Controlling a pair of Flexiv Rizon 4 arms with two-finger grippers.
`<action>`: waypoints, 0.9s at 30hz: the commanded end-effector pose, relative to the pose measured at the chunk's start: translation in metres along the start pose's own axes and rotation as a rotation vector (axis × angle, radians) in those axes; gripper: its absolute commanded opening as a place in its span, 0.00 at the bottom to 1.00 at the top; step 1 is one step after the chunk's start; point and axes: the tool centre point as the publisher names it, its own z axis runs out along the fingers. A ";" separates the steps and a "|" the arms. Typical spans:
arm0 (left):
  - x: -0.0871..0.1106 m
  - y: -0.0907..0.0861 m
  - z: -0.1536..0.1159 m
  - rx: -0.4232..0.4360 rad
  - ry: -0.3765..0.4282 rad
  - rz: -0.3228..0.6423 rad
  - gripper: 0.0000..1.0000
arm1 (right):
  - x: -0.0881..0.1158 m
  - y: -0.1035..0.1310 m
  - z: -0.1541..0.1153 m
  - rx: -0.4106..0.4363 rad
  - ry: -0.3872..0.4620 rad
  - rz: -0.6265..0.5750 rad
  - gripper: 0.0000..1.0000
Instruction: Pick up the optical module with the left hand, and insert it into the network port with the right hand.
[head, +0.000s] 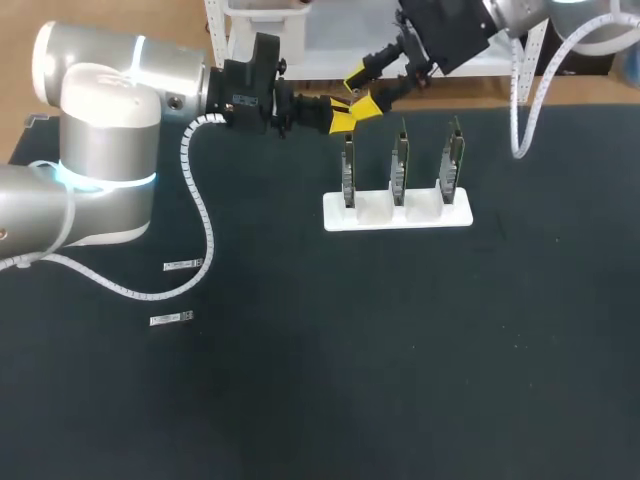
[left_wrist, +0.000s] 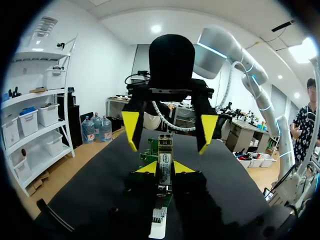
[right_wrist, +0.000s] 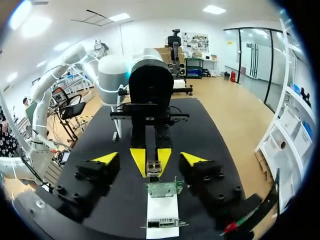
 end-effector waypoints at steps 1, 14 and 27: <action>-0.001 0.001 0.000 0.002 0.005 -0.002 0.00 | 0.001 -0.001 0.001 0.000 -0.002 -0.003 0.00; -0.001 0.001 0.000 0.002 0.005 -0.002 0.00 | -0.002 -0.001 -0.001 0.005 -0.018 0.000 0.00; -0.001 0.001 0.000 0.002 0.005 -0.002 1.00 | -0.003 0.001 -0.005 0.012 -0.033 -0.005 0.00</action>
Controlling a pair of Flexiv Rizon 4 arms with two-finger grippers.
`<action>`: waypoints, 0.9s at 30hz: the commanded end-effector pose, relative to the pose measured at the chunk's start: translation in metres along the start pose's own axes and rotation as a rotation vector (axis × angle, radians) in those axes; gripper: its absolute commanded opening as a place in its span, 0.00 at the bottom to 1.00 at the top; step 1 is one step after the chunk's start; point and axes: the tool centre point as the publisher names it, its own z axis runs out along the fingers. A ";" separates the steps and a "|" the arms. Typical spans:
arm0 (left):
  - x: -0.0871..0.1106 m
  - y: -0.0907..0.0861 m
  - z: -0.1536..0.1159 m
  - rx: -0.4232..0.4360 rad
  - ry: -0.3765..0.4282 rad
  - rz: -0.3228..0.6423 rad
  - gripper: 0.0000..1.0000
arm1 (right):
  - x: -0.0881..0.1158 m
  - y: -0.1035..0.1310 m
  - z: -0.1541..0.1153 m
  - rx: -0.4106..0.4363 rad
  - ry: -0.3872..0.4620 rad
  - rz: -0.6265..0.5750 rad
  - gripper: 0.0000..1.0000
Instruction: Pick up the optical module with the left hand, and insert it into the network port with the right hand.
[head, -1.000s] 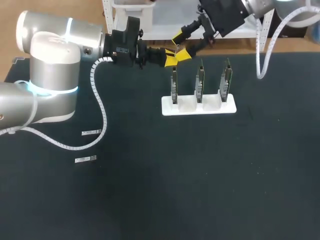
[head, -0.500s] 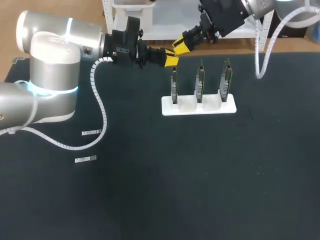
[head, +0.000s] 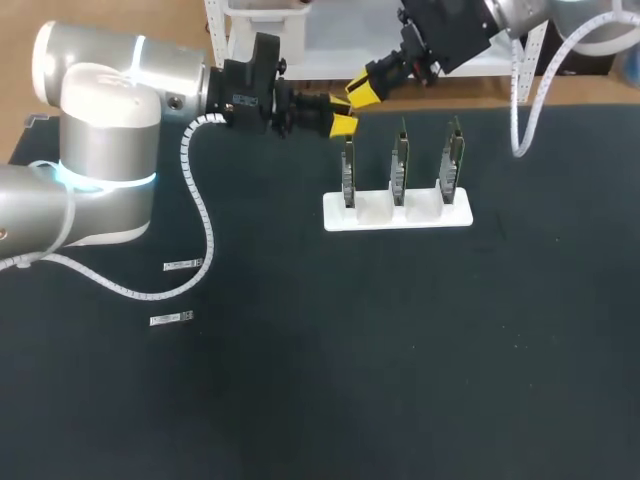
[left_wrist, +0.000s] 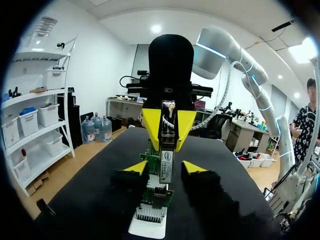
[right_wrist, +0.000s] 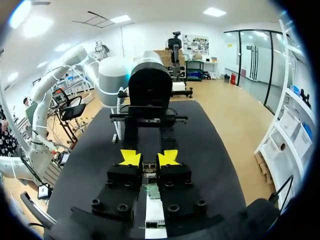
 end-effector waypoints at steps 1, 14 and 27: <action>-0.001 0.001 0.000 0.002 0.005 -0.002 1.00 | 0.001 0.003 -0.003 0.010 -0.011 -0.001 0.00; -0.013 -0.005 -0.009 -0.013 0.112 0.079 1.00 | 0.005 0.006 -0.012 0.027 -0.033 0.001 0.00; -0.005 -0.012 -0.048 -0.042 0.322 0.104 1.00 | 0.005 0.009 -0.015 0.015 -0.027 -0.015 0.00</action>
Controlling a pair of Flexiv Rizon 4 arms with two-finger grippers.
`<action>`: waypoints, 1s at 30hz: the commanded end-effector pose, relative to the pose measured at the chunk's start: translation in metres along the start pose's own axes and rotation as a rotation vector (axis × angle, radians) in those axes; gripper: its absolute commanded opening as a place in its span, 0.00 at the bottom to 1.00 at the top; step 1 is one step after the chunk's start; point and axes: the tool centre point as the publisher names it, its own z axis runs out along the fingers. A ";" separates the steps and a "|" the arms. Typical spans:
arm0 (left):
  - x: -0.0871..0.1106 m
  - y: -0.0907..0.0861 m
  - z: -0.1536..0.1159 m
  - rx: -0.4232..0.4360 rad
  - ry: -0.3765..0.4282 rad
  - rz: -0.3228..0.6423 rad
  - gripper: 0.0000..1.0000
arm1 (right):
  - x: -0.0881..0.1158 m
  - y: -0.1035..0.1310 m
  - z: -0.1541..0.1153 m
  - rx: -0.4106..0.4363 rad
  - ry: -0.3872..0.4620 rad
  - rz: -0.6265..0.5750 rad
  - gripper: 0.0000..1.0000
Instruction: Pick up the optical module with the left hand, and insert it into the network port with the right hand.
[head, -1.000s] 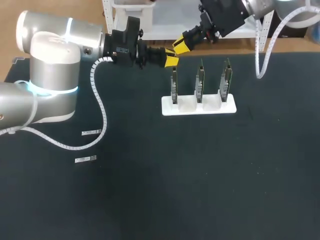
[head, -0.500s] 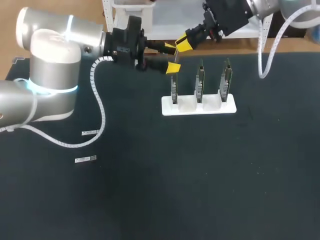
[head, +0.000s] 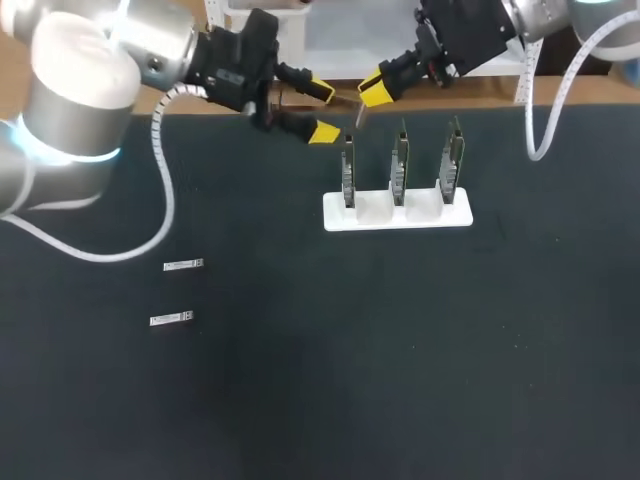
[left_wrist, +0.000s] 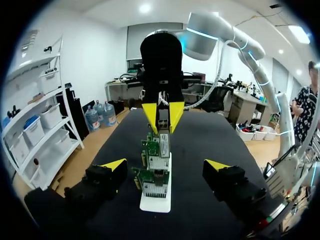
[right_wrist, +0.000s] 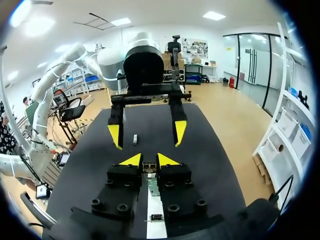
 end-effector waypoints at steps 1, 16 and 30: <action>0.000 -0.002 -0.010 -0.008 0.068 -0.007 1.00 | 0.000 0.002 -0.001 0.002 0.000 -0.003 0.00; 0.013 -0.001 0.018 0.028 0.131 -0.012 1.00 | -0.001 0.007 -0.002 -0.001 0.014 -0.016 0.00; 0.013 -0.006 0.013 0.007 0.157 -0.016 1.00 | -0.004 0.010 -0.002 -0.002 0.024 -0.031 0.00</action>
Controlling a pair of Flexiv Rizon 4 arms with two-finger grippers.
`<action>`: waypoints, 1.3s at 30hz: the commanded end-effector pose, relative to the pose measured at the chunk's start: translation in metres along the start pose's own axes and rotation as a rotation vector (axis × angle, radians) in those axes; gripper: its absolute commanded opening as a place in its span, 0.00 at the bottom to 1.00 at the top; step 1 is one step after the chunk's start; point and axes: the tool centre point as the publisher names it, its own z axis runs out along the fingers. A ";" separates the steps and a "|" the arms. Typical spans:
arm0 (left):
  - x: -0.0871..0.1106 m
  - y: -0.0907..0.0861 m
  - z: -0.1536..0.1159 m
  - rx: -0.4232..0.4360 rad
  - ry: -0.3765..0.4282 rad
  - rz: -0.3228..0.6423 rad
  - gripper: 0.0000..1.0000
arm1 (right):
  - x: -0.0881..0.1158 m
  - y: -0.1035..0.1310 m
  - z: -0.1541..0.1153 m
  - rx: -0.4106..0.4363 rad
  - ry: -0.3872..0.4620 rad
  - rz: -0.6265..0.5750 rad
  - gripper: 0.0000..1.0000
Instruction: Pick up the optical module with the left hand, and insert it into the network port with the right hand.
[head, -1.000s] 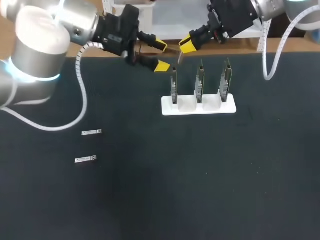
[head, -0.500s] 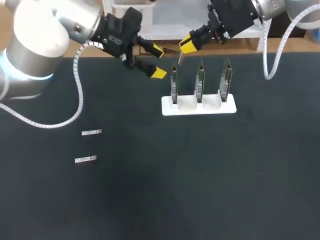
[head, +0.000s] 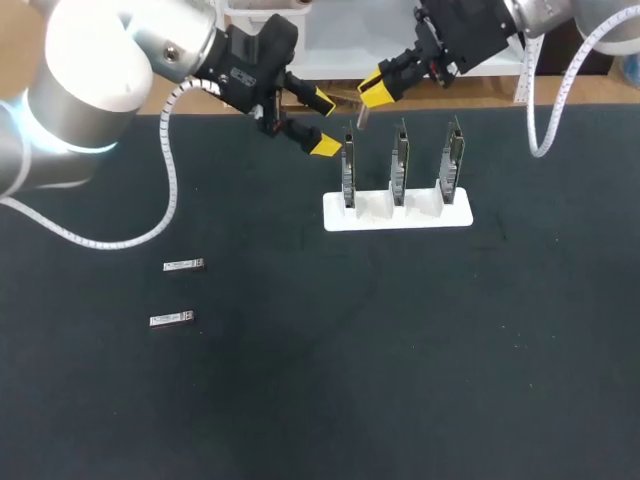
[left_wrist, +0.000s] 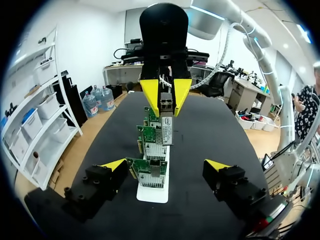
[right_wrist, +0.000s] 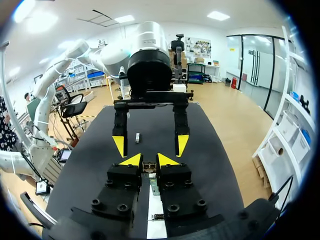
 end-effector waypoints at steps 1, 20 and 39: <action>-0.001 -0.003 -0.001 -0.017 0.010 -0.006 1.00 | 0.000 0.004 0.000 0.009 0.002 -0.003 0.00; -0.001 -0.005 0.002 -0.027 -0.005 -0.006 1.00 | 0.003 0.004 0.003 0.010 0.060 -0.041 0.00; -0.001 -0.005 0.002 -0.027 -0.005 -0.006 1.00 | 0.000 -0.004 0.016 -0.015 0.110 -0.120 0.00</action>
